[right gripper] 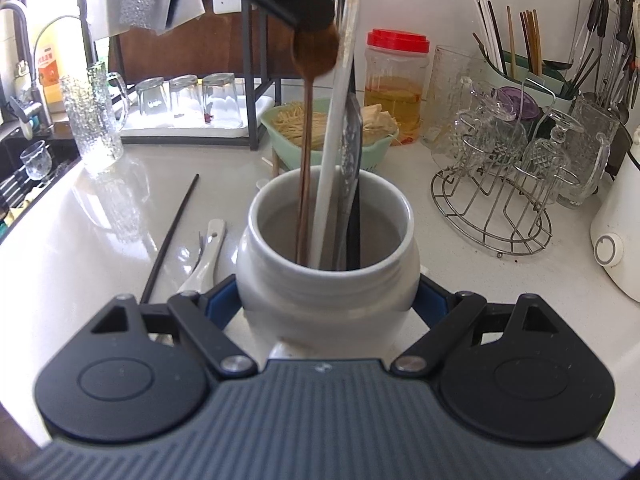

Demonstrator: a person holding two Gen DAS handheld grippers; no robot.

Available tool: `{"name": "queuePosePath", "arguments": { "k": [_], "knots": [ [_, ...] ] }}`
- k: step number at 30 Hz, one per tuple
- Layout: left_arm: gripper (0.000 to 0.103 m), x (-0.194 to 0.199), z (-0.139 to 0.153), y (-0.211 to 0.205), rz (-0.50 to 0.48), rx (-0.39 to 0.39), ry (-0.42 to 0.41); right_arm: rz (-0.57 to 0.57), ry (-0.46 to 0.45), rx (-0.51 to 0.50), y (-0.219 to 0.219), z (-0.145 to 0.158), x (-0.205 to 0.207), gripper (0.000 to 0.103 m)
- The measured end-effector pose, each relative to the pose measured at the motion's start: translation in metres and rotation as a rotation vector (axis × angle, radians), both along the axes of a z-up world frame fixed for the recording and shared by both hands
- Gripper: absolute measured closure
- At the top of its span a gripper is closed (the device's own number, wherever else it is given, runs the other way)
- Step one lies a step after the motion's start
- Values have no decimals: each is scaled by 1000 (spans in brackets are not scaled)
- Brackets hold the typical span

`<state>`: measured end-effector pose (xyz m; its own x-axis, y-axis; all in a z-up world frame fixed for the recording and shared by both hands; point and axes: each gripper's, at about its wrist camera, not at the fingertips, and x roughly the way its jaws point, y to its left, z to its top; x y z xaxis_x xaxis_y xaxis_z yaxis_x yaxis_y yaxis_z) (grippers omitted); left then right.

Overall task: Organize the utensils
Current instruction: 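Lower the copper spoon into the white jar and open the left tool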

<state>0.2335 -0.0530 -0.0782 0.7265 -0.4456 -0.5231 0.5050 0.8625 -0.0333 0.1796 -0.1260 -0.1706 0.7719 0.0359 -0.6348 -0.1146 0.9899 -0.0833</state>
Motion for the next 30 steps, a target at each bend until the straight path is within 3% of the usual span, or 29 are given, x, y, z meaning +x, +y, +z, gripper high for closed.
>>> {"name": "queuePosePath", "arguments": {
  "k": [6, 14, 22, 26, 30],
  "knots": [
    [101, -10, -11, -10, -3, 29, 42, 14, -5, 0, -6, 0, -8, 12],
    [101, -14, -21, -15, 65, 10, 122, 47, -8, 1, -14, 0, -15, 12],
    [101, -24, -23, -22, 133, 11, 146, 84, -10, 3, -21, -1, -20, 12],
    [87, -26, -20, -18, 186, -27, 200, 103, -17, 1, -24, -2, -23, 12],
    [76, -37, -13, -15, 222, -20, 179, 112, -20, 5, -27, -2, -23, 12]
  ]
}}
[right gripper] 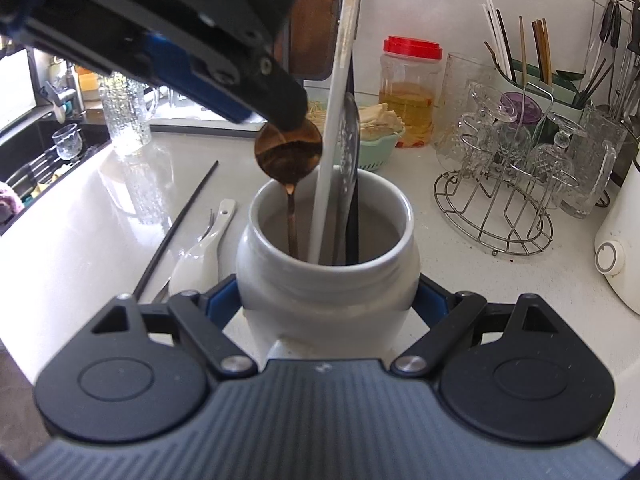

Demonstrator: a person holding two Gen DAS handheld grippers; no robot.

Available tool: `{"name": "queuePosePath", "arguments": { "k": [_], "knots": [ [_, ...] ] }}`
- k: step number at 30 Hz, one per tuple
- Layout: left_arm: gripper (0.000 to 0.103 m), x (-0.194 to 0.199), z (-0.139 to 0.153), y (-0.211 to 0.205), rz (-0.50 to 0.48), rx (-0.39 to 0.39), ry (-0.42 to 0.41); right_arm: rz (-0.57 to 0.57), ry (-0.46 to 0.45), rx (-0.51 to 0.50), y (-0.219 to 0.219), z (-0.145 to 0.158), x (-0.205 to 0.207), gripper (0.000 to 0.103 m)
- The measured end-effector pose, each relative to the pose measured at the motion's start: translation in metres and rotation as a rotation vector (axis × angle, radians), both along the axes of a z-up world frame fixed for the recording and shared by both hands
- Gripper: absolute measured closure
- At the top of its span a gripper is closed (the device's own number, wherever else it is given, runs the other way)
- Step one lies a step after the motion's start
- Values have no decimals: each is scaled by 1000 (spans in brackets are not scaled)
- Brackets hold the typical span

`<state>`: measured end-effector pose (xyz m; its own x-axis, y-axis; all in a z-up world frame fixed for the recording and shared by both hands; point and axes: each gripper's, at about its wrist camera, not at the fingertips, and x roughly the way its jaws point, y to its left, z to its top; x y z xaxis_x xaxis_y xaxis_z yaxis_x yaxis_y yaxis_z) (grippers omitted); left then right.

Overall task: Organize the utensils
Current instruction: 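Lower the copper spoon into the white jar and open the left tool, then move the left tool toward the white ceramic spoon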

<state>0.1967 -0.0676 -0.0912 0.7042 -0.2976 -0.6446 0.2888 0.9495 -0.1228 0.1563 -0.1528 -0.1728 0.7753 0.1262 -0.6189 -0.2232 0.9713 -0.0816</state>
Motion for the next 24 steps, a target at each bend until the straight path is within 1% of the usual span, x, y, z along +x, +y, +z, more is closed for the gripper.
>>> {"name": "queuePosePath", "arguments": {
  "k": [4, 6, 9, 13, 18, 22, 24],
  "knots": [
    [72, -12, 5, 5, 32, -6, -9, 10, -10, 4, -1, -1, -2, 12],
    [67, -20, 5, 7, 47, -16, -23, 11, -18, 5, -1, -2, -3, 12],
    [67, -29, 4, 9, 70, 14, -21, 11, -26, 9, -2, -3, -4, 12],
    [67, -38, 1, 22, 126, 16, -2, 12, -42, 15, -2, -4, -6, 12],
    [67, -40, -10, 45, 187, 15, 50, 12, -47, 16, -2, -5, -7, 12],
    [67, -31, -23, 60, 217, 9, 114, 6, -42, 15, -2, -4, -7, 12],
    [67, -23, -30, 67, 217, -10, 147, -1, -38, 14, -1, -3, -7, 12]
  ]
}}
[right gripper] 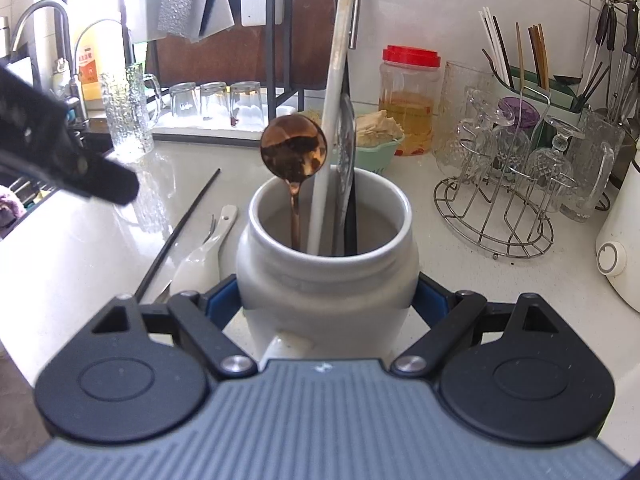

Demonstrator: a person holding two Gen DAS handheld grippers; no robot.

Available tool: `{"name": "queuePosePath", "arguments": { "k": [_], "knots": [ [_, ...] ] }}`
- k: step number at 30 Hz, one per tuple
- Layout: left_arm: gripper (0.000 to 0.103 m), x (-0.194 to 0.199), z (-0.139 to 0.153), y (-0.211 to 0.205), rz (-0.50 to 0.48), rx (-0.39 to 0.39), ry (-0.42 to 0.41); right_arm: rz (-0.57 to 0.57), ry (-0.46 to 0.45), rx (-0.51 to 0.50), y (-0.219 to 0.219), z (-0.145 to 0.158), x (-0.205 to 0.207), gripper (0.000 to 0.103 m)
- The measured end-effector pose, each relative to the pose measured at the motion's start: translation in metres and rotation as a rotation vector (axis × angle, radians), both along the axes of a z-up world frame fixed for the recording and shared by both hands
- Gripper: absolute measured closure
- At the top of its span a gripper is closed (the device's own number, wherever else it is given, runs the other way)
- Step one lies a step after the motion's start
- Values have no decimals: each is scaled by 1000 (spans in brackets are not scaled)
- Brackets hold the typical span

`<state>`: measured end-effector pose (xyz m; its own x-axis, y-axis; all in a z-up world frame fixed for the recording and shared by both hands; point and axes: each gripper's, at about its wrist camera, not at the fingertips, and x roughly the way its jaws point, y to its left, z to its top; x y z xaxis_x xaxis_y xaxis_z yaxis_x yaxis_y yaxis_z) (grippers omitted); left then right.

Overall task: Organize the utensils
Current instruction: 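Move the left tool toward the white ceramic spoon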

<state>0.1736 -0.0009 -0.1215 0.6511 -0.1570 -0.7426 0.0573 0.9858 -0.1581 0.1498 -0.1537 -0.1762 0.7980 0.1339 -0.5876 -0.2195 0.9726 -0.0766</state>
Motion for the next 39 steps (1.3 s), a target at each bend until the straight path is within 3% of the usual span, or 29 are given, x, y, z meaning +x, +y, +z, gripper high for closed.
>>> {"name": "queuePosePath", "arguments": {
  "k": [15, 21, 26, 36, 39],
  "knots": [
    [67, 80, -75, 19, -128, -154, 134, -30, 52, -22, 4, 4, 5, 12],
    [67, 98, -88, 17, -144, -113, 141, -50, 44, -19, 5, 3, 3, 12],
    [67, 109, -96, 21, -120, -124, 183, -47, 42, -19, 5, 3, 3, 12],
    [68, 126, -99, 6, -131, 3, 183, -27, 44, -22, 3, 4, 3, 12],
    [75, 131, -99, 0, -152, 51, 168, -33, 52, -20, 3, 5, 4, 12]
  ]
}}
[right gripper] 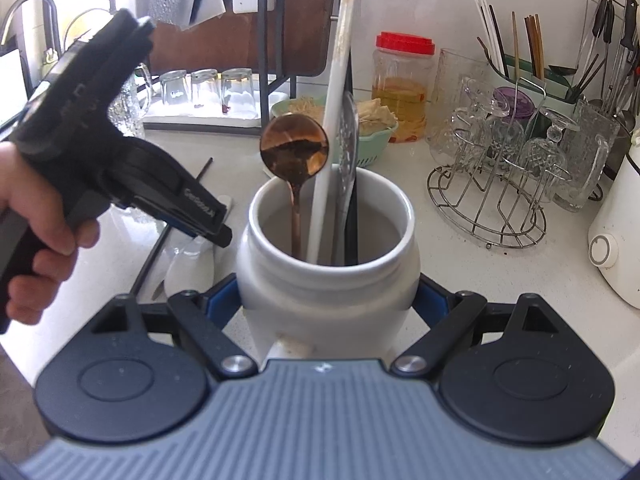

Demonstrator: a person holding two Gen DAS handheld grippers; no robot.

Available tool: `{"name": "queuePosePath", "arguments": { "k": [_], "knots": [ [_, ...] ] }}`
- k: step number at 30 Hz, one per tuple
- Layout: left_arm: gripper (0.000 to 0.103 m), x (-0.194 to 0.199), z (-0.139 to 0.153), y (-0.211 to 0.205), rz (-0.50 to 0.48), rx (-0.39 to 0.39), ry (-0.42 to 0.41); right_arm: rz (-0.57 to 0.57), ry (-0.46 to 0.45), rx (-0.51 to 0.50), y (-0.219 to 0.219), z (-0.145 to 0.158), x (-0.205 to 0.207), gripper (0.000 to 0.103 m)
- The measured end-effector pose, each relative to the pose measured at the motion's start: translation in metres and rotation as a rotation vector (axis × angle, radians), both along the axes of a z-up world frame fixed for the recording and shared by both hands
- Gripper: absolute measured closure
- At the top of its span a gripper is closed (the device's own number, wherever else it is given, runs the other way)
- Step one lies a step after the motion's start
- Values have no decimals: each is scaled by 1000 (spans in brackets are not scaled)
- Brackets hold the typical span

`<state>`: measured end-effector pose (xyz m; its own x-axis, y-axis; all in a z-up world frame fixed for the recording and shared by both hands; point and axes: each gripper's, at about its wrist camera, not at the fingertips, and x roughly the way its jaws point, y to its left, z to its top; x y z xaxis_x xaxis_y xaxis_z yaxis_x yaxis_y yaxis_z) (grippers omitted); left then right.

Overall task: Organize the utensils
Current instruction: 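Move the left tool toward the white ceramic spoon, then grasp the silver fork beside the white ceramic spoon with the left tool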

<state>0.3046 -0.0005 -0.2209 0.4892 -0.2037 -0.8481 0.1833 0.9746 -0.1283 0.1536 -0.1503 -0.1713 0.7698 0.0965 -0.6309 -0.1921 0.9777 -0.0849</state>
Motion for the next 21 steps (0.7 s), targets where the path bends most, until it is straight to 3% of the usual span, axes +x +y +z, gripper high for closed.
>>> {"name": "queuePosePath", "arguments": {
  "k": [3, 5, 14, 21],
  "knots": [
    [80, 3, -1, -2, -24, 26, -22, -9, -1, 1, 1, 0, 0, 12],
    [89, 3, 2, -3, -40, 47, -40, -10, -8, 3, 1, -1, -1, 12],
    [91, -11, 13, 3, -118, 19, -53, -11, -15, 2, 1, -2, -2, 12],
    [90, -23, 4, 3, -162, -1, 24, -11, -14, -3, 2, -1, -2, 12]
  ]
}}
